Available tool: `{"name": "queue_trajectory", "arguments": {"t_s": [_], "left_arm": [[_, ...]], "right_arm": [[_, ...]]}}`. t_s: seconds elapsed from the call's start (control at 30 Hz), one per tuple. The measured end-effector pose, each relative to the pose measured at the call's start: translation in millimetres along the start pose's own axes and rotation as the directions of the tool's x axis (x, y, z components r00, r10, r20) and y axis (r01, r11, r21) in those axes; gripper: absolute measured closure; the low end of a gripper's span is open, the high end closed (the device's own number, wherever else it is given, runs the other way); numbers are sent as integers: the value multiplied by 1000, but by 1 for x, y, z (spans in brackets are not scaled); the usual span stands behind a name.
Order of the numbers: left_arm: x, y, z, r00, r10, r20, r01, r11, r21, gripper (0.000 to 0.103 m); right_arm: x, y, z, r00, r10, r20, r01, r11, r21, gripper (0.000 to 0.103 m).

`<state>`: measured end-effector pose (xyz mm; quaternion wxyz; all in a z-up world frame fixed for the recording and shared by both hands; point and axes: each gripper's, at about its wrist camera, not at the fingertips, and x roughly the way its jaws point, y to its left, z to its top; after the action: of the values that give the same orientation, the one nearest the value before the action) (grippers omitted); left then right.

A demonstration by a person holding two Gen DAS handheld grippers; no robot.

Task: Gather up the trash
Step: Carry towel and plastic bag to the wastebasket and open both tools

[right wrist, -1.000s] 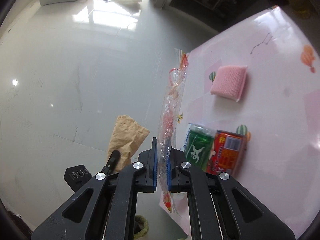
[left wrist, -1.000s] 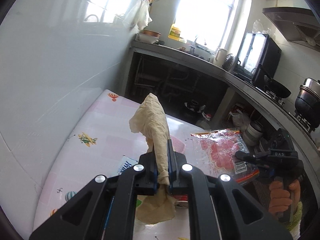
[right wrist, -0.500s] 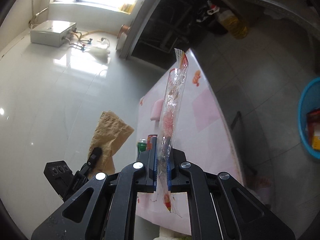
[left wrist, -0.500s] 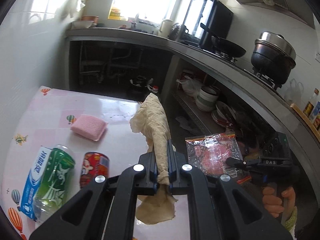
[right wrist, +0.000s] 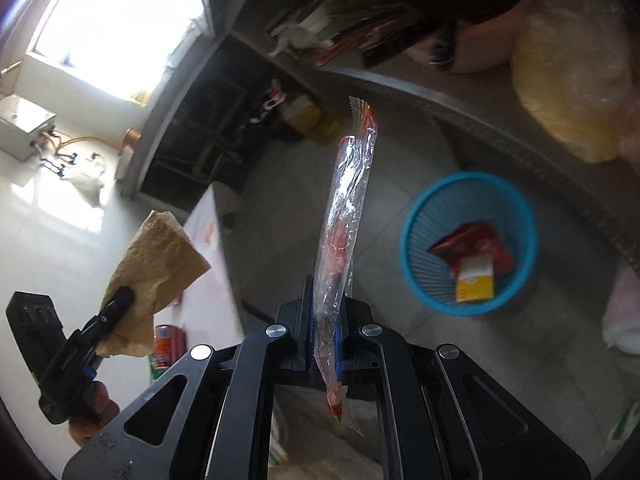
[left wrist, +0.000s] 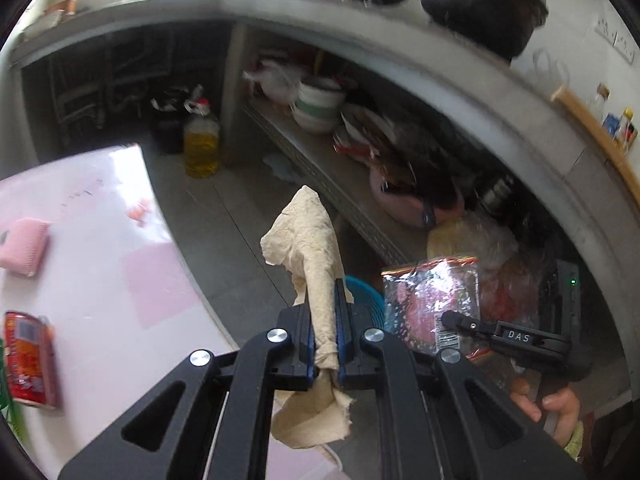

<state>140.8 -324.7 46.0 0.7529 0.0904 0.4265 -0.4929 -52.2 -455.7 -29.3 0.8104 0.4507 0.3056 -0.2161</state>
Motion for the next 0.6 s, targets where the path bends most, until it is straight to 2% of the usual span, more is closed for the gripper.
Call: {"name": "queue_trajectory", "arguments": {"t_s": [0.07,0.13,0.23,0.43,0.6], "left_arm": [[29,-12,2,998,-11,-56,12,1000,16,96],[59,-22,4,994,-12,-108,16,999,37,96],[101,-33,4,983,-6,-183,16,998,53,96],[181,-40,-4,938,-19,-345,26,1000,15,96],[242,-42,-11,907,-26,-421,18,1000,-22,95]], "right_arm": [[2,-19,0,998,-69,11,69,998,14,97],[7,-37,2,996,-90,9,90,995,34,97],[24,-50,3,987,-163,4,163,986,37,97],[58,-70,12,957,-288,-16,288,958,-4,97],[95,-82,27,925,-380,-2,380,925,-14,92]]}}
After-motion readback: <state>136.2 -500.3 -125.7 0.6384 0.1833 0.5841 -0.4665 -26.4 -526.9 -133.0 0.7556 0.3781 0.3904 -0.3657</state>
